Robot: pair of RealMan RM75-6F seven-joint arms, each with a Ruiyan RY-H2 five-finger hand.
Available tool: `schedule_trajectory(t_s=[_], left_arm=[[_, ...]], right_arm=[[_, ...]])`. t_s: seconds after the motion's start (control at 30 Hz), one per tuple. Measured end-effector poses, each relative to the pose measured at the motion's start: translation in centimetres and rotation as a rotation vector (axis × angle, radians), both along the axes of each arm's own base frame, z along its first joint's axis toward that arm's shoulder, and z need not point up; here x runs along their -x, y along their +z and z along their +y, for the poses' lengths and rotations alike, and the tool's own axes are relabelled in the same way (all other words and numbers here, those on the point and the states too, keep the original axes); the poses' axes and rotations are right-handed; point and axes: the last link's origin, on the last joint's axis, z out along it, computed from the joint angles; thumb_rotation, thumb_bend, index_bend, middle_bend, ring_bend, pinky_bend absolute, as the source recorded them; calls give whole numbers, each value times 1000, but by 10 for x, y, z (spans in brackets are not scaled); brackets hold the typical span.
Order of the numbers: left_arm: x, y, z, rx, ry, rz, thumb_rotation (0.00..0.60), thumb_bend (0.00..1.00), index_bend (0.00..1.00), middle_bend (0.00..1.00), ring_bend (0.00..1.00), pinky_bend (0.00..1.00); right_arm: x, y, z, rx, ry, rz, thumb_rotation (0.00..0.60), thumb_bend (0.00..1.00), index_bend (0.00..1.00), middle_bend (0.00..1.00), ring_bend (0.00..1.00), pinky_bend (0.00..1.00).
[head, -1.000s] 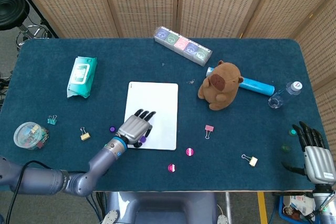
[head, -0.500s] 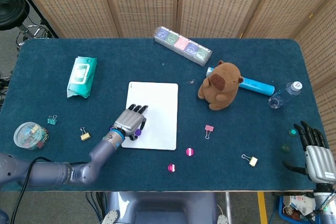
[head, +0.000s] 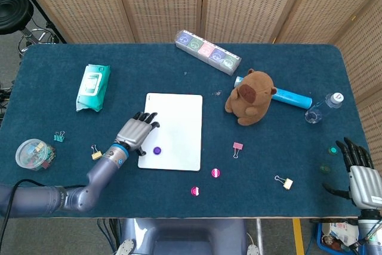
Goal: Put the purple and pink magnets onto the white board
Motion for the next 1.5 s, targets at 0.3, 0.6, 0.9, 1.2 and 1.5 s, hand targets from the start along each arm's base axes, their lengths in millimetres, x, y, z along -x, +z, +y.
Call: schedule_trajectory(t_s=[0.3,0.6,0.9,1.2,1.5], left_arm=[[50,21,-12,-41,48,-4,600,303,351,0,0,0],[67,20,-23,-47,48,-18,600,303,410,0,0,0],[73,6,-24,-83,44,-20,600,303,442,0,0,0],[77,-6,-24,-117,19,-6,600,302,442,0,0,0],[78,-12,-26,-116,13,-11,600,301,442,0,0,0]], right_arm=[[-3,1,1,-9,14,-13,600,0,0,0,0,0],[-4,2,2,-10,17,-18,600,0,0,0,0,0],[-3,1,1,-13,12,-16,600,0,0,0,0,0],[-2,1,1,-15,10,-19,600,0,0,0,0,0],[-2,2,1,-13,7,-24,600,0,0,0,0,0]])
